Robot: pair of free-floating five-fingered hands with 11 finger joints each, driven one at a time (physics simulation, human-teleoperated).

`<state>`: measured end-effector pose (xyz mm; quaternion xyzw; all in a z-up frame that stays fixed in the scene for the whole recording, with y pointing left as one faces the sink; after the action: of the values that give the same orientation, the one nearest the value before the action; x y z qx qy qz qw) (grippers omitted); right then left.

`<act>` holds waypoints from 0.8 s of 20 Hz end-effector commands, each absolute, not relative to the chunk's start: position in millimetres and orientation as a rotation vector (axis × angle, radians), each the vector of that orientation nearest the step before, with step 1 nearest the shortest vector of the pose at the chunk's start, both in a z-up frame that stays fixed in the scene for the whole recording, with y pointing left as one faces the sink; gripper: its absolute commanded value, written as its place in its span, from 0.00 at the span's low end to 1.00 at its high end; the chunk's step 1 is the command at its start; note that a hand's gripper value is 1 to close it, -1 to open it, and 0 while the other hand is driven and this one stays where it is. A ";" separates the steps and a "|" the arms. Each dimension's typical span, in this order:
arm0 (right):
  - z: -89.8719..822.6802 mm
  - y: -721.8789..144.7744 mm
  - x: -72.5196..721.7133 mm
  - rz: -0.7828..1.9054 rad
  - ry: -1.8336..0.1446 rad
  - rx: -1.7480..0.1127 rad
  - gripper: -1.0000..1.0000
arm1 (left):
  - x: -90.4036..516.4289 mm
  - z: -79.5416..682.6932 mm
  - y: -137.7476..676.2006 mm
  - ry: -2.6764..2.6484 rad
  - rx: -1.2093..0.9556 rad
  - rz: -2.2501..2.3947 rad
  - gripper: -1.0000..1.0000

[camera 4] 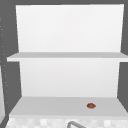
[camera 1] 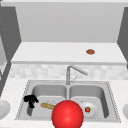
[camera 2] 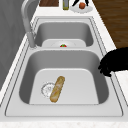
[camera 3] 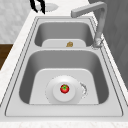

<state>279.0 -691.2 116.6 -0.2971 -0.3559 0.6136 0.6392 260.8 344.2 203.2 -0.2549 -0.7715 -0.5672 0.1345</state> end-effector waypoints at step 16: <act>116.1 -672.7 262.4 1.413 -0.789 -0.686 0.00 | 260.8 203.2 344.2 -2.236 -0.739 -1.644 0.50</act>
<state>262.3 -680.5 116.0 -0.3009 -0.3517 0.6157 0.6377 260.8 344.2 203.2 -0.2549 -0.7715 -0.5672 0.1345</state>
